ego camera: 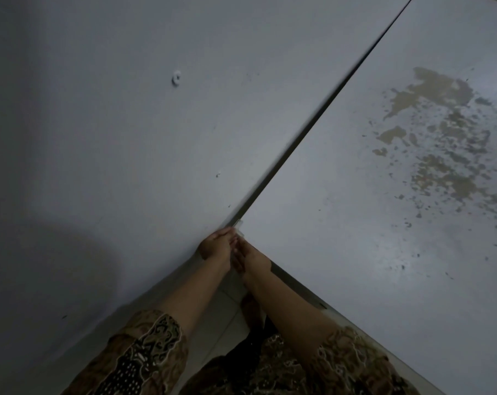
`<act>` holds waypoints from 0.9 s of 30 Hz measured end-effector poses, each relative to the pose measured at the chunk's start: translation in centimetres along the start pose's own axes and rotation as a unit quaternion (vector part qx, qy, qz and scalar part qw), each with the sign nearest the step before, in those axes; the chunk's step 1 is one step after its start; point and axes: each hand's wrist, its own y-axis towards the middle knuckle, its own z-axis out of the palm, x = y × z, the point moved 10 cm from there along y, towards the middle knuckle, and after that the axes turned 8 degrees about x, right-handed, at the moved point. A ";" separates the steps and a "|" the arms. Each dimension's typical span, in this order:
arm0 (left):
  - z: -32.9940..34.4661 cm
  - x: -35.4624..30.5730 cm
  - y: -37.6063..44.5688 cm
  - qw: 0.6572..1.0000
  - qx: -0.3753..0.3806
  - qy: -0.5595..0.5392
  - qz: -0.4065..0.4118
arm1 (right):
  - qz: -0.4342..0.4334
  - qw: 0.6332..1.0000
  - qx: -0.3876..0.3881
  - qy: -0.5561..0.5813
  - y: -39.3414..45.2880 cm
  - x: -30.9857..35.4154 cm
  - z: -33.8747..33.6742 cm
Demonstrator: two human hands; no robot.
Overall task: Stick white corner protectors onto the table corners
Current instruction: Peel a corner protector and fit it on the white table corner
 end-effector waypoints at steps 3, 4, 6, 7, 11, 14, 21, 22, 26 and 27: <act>-0.2 0.0 0.4 1.000 0.000 0.027 0.001 | 0.000 1.000 -0.004 -0.003 0.2 0.0 -0.2; 0.0 0.0 0.6 0.999 0.013 0.043 0.003 | -0.003 1.000 -0.004 -0.003 0.2 0.0 -0.3; 0.4 -0.1 1.0 0.998 0.026 0.049 0.003 | -0.023 1.000 -0.007 -0.008 0.4 0.1 -0.4; 0.2 0.1 1.0 0.999 0.017 0.041 -0.003 | -0.033 0.999 -0.011 -0.010 0.4 0.1 -0.5; 0.1 0.8 0.5 0.999 0.010 -0.022 -0.038 | -0.038 0.999 -0.019 -0.013 -0.1 0.0 -0.7; 0.6 1.1 0.7 0.996 0.046 -0.041 -0.058 | -0.038 0.999 -0.014 -0.017 -0.1 0.1 -0.7; 1.5 1.7 2.4 0.990 0.085 0.051 -0.100 | -0.007 0.999 -0.028 -0.016 -0.3 0.4 -0.7; 1.5 1.9 3.0 0.989 0.088 0.064 -0.105 | -0.004 0.999 -0.028 -0.019 -0.4 0.6 -0.7; 2.0 1.4 2.0 0.987 0.101 0.072 -0.103 | -0.003 1.000 0.002 -0.016 -0.6 0.5 -0.2; 2.2 1.3 1.4 0.985 0.108 0.078 -0.107 | -0.005 1.000 0.007 -0.015 -0.5 0.4 -0.1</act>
